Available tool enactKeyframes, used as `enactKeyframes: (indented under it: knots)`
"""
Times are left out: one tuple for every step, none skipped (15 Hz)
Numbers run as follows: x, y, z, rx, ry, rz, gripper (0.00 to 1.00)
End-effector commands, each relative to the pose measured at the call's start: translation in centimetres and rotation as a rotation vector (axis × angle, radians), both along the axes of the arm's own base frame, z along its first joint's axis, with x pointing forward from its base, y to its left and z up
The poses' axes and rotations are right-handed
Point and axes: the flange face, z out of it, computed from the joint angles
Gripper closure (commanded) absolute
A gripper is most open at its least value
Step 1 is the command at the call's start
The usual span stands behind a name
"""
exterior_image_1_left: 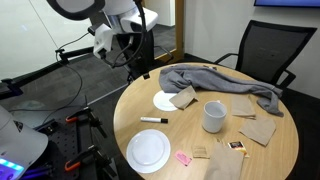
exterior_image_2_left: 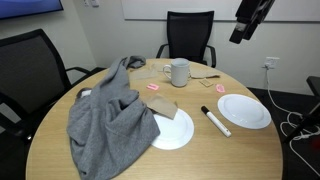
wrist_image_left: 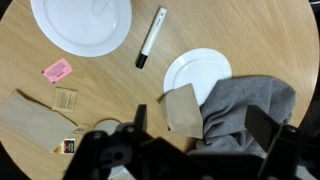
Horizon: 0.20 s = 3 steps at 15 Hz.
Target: Remove the marker from the mug cup and place it on the table
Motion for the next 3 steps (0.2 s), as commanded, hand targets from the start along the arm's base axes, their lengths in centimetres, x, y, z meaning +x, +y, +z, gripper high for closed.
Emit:
enactKeyframes:
  knots:
    - [-0.05,0.02,0.08,-0.001,0.000,0.000,0.00]
    - [-0.06,0.00,0.08,-0.001,0.000,0.000,0.00]
    - [-0.06,-0.03,0.08,-0.001,-0.001,-0.001,0.00]
